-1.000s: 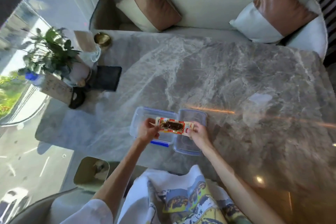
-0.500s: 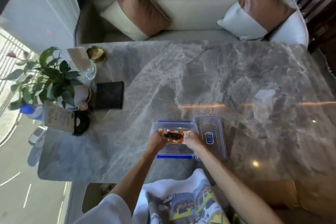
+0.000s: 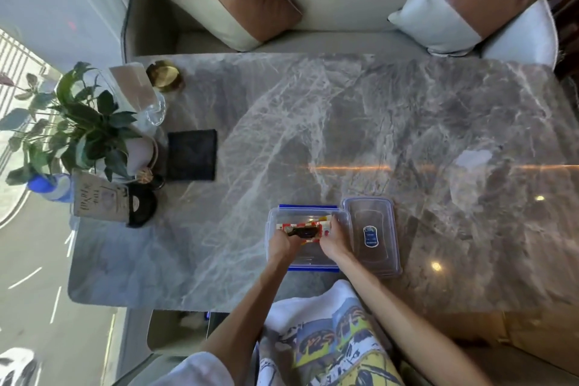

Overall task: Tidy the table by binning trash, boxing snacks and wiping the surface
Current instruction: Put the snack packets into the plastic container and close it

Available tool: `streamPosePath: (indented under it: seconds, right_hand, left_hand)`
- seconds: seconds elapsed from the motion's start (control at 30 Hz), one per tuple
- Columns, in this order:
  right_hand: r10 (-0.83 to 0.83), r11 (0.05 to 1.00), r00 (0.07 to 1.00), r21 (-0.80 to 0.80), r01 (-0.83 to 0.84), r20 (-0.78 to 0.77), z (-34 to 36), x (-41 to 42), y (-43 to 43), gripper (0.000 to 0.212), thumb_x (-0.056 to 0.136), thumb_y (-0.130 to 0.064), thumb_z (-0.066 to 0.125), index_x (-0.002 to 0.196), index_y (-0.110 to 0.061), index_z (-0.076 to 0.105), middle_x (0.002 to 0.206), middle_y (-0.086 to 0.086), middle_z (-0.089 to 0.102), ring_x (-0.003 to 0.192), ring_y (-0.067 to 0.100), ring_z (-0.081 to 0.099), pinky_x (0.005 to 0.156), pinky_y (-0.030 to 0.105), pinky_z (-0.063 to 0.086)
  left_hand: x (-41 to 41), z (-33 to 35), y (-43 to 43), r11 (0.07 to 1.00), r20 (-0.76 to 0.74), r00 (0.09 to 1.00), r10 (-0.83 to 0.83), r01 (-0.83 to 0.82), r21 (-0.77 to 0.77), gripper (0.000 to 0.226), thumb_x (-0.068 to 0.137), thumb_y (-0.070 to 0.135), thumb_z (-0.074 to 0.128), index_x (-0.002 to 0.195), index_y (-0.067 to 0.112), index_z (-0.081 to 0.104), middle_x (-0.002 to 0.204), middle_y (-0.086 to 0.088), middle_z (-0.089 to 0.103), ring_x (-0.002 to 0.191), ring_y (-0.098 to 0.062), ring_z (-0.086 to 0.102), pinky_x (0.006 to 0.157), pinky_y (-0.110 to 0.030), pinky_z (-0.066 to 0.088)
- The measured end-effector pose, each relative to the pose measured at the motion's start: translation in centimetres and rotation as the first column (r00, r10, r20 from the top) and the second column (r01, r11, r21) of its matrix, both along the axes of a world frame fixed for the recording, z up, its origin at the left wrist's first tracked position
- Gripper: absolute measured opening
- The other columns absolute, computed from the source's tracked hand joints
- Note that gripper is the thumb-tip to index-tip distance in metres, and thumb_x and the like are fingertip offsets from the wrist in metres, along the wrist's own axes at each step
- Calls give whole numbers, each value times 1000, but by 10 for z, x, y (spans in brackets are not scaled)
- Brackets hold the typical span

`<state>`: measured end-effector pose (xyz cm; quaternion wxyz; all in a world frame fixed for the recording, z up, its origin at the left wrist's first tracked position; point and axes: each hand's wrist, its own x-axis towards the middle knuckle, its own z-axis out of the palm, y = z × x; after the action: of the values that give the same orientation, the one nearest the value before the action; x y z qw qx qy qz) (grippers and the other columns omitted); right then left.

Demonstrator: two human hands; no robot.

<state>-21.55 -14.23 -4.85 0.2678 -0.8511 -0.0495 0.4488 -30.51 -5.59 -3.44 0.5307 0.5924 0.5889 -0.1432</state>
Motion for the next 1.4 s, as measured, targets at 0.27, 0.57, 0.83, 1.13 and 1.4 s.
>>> streamPosePath:
  seconds: [0.27, 0.57, 0.83, 1.13, 1.4]
  right_hand:
    - [-14, 1000, 996, -12, 15, 85, -3, 3, -9, 48, 95, -5, 50, 141, -15, 42, 134, 9, 57, 122, 30, 56, 100, 37, 45]
    - [85, 989, 996, -115, -87, -24, 0, 9, -10, 65, 97, -11, 43, 154, -23, 15, 151, 12, 42, 132, 33, 47, 106, 41, 42]
    - [42, 998, 999, 45, -41, -2, -4, 1, -16, 49, 96, -8, 50, 142, -18, 36, 140, 8, 53, 129, 29, 51, 98, 31, 40]
    - [113, 993, 992, -12, -114, -58, 4, 10, -24, 69, 95, -9, 48, 155, -24, 16, 152, 10, 41, 135, 31, 46, 108, 38, 42]
    - [-83, 994, 953, 97, 57, 292, 24, 33, -100, 29, 95, -12, 51, 118, -19, 67, 114, 7, 73, 106, 26, 67, 90, 37, 53]
  left_hand:
    - [7, 5, 0, 998, -95, 995, -43, 47, 39, 30, 84, 14, 54, 108, -1, 64, 89, -11, 62, 76, -21, 54, 69, -29, 44]
    - [10, 13, -4, 993, -140, 986, -88, 98, 64, 28, 87, 18, 51, 100, -1, 67, 95, -16, 69, 78, -26, 61, 66, -29, 44]
    - [5, 14, -6, 988, -108, 986, -129, 138, 74, 21, 84, 15, 55, 98, 3, 66, 83, -7, 58, 75, -21, 54, 69, -29, 43]
    - [1, 13, -4, 972, -142, 966, -217, 227, 65, 33, 85, 8, 49, 112, -8, 60, 112, -27, 67, 104, -40, 65, 89, -43, 53]
    - [87, 45, -32, 597, -238, 674, -699, 733, 326, 32, 90, 15, 46, 119, 6, 57, 116, -22, 66, 105, -39, 63, 77, -41, 48]
